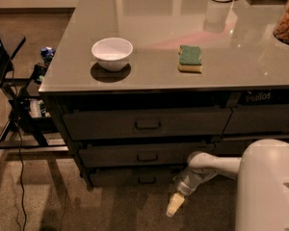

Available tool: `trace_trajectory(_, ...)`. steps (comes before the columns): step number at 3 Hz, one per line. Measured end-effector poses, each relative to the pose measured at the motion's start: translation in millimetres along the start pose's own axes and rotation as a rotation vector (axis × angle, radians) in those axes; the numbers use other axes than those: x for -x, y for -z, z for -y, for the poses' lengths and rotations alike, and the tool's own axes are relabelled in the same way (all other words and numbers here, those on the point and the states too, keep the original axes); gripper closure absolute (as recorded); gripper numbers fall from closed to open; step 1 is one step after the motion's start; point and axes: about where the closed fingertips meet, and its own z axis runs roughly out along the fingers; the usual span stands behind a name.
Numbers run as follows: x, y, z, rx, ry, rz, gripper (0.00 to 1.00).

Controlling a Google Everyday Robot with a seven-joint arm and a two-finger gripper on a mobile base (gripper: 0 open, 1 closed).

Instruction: Open bottom drawer

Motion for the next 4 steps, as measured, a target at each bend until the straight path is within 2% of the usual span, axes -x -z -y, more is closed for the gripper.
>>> trace_trajectory(1,-0.8,-22.8,27.9,-0.008,-0.023,0.034,0.00)
trace_trajectory(2,3.2,-27.9,61.3,-0.052,-0.034,0.067,0.00)
trace_trajectory(4,4.3,-26.7,100.0,-0.111,-0.038,0.113,0.00)
